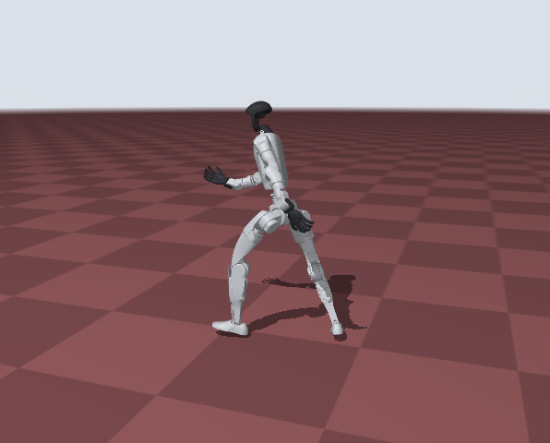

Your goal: Kungfu

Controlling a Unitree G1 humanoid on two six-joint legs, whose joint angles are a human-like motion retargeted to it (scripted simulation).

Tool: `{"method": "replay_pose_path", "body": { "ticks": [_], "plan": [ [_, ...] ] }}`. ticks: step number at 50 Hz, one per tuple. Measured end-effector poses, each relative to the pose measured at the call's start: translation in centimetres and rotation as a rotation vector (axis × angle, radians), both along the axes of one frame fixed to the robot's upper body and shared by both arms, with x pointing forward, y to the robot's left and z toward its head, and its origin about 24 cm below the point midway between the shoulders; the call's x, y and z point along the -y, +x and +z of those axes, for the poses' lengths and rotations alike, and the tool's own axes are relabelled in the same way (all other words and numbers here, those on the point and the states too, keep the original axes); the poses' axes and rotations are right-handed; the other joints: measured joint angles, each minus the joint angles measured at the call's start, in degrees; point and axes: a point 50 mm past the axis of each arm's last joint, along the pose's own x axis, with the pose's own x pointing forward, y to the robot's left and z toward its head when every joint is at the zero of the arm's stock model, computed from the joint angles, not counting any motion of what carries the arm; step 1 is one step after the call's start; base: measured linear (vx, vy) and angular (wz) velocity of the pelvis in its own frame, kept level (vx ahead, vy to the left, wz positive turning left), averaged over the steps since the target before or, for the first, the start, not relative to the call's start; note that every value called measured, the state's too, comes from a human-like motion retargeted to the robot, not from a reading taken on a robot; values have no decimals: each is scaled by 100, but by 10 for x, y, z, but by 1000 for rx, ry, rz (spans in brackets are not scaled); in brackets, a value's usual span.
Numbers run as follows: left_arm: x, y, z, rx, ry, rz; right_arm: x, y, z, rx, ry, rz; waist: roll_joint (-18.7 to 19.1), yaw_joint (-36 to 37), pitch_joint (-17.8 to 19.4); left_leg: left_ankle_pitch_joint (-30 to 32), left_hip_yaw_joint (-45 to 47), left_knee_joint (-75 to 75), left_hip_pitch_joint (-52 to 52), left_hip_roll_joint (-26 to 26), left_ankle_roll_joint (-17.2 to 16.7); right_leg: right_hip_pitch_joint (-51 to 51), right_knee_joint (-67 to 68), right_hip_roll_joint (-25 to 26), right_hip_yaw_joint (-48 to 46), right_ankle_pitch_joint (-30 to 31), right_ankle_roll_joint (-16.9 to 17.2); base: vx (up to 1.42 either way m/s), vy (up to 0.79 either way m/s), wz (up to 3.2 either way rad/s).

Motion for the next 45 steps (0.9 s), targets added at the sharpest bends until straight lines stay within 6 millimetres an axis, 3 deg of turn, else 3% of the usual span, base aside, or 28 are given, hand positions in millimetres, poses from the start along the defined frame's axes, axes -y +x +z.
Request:
{"method": "replay_pose_path", "body": {
  "ticks": [3,6,9,12,15,17,18,20,22,25,30,34,37,42,45],
  "plan": [
    [21,-71,23,-299,-65,118,-33,18,101,322,95,204,-318,292,106,-53,-59,382,-235,42,27,-124,-76,-110,125,89,0,32,2,-36],
    [51,-124,49,-567,-215,121,-55,6,183,590,196,407,-574,532,1,-45,-151,787,-615,205,122,-378,-239,-63,287,253,0,37,12,-81],
    [86,-154,68,-738,-414,84,-72,-14,234,771,222,567,-770,600,-154,-104,-418,1069,-883,240,16,-472,-483,-1,297,683,0,51,26,-96],
    [120,-156,72,-808,-634,100,-85,-30,262,872,214,642,-850,399,-300,-243,-725,1184,-928,112,-222,-373,-718,135,477,1557,0,54,29,-41],
    [139,-140,65,-829,-817,100,-89,-39,268,916,221,650,-808,7,-508,-394,-879,1252,-788,-163,-196,-150,-795,45,748,2940,0,74,47,54],
    [137,-123,51,-744,-839,52,-89,-43,266,934,238,631,-803,-341,-538,-540,-928,1147,-542,-514,-175,-265,-148,-167,1480,3448,0,68,28,110],
    [129,-109,40,-670,-804,25,-88,-45,266,946,248,618,-720,-484,-599,-489,-1134,1027,-546,-459,-250,-522,200,148,1979,3448,0,52,-10,94],
    [108,-82,22,-533,-693,-17,-83,-46,261,943,265,589,-441,-868,-697,-329,-1551,703,-408,-355,-394,-796,610,1183,2999,3109,0,53,-31,143],
    [87,-57,10,-417,-593,-48,-78,-43,251,916,280,563,-128,-1374,-718,-232,-1911,400,-137,-578,-437,-1004,1341,1784,3278,2373,0,59,-28,246],
    [58,-26,1,-287,-507,-114,-68,-38,236,858,311,524,221,-1803,-785,-109,-2292,-77,267,-855,-407,-1442,2234,2110,3100,1636,0,64,-6,191],
    [20,11,-2,-160,-398,-234,-48,-34,216,798,323,433,371,-2110,-701,-45,-2271,-943,1350,-1444,-146,-2101,2650,2197,3556,801,0,64,20,133],
    [6,24,-1,-92,-339,-237,-43,-33,209,773,327,387,517,-2598,-548,-43,-2228,-1598,2316,-1999,137,-2541,2219,2199,4033,315,0,69,16,137],
    [4,22,0,-76,-328,-224,-42,-32,204,750,315,372,668,-3019,-393,-50,-2307,-2073,3121,-2537,449,-2675,1599,1850,4377,68,-58,56,27,131],
    [8,21,-1,-80,-344,-247,-40,-33,205,745,267,344,817,-3357,-40,-275,-2582,-2211,4032,-2844,501,-2645,123,1737,4778,-8,-922,55,-15,68],
    [13,16,-1,-119,-380,-286,-41,-32,205,731,238,322,922,-3549,116,-448,-2727,-2017,4473,-2912,437,-2316,-489,1620,4351,719,-1515,59,-24,55]
  ]
}}
